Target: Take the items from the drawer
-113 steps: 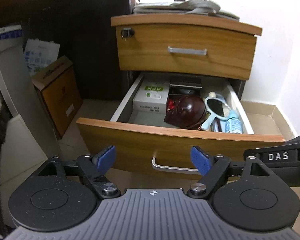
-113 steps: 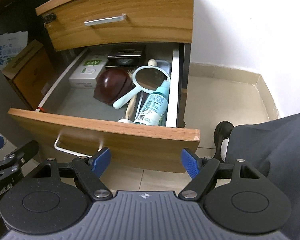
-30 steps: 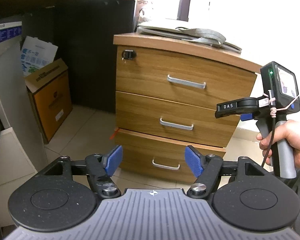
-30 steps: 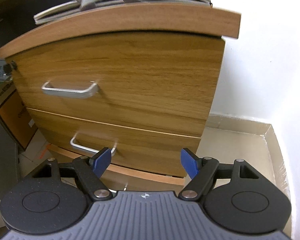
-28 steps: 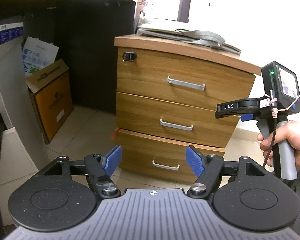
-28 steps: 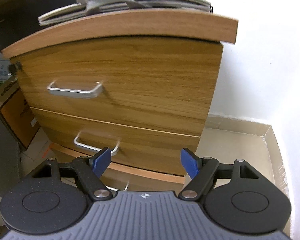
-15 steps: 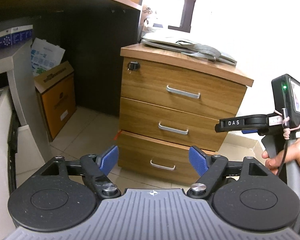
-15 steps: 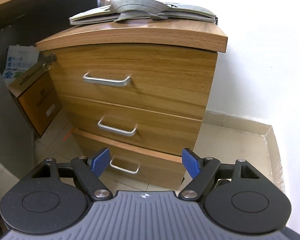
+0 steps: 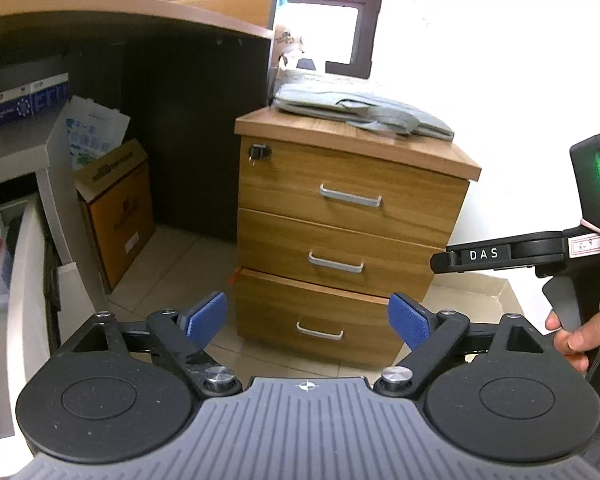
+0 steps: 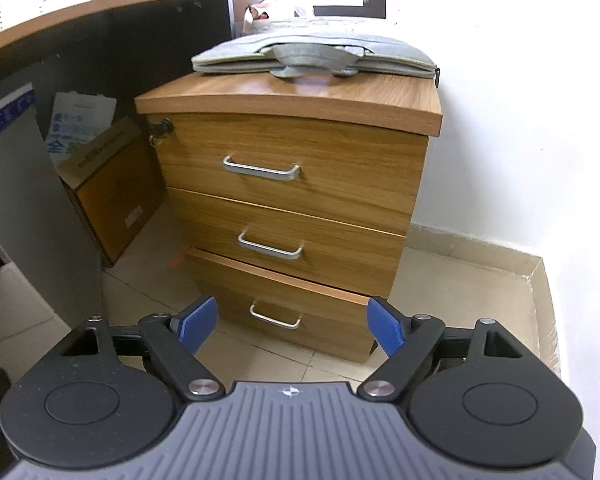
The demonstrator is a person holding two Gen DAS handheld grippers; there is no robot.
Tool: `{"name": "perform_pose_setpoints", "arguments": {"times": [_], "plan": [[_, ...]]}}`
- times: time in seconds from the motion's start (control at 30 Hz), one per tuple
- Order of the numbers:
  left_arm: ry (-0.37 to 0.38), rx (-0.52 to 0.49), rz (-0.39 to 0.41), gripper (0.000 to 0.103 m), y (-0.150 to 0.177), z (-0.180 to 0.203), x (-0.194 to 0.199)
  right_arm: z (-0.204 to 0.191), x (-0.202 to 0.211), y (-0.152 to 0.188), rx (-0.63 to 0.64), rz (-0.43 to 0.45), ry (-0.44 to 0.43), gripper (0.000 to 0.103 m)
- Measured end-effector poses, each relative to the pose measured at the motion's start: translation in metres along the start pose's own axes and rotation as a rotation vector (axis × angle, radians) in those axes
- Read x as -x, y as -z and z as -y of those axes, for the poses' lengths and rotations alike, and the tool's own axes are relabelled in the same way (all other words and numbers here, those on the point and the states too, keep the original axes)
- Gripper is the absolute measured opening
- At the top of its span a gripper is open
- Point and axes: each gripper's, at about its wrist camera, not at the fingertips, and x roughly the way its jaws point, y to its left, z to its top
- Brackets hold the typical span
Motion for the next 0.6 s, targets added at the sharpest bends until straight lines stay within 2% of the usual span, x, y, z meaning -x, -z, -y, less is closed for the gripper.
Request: {"name": "perform_pose_setpoints", "arguments": {"times": [0.3, 0.6], "plan": [[-0.004, 0.003, 0.007, 0.096, 0.0, 0.005, 0.027, -0.009, 0.043, 0.012, 0.018, 0.006, -0.035, 0.094], [-0.035, 0.002, 0.012, 0.101, 0.008, 0.006, 0.044, -0.013, 0.068, 0.032, 0.008, -0.018, -0.058, 0.1]]}}
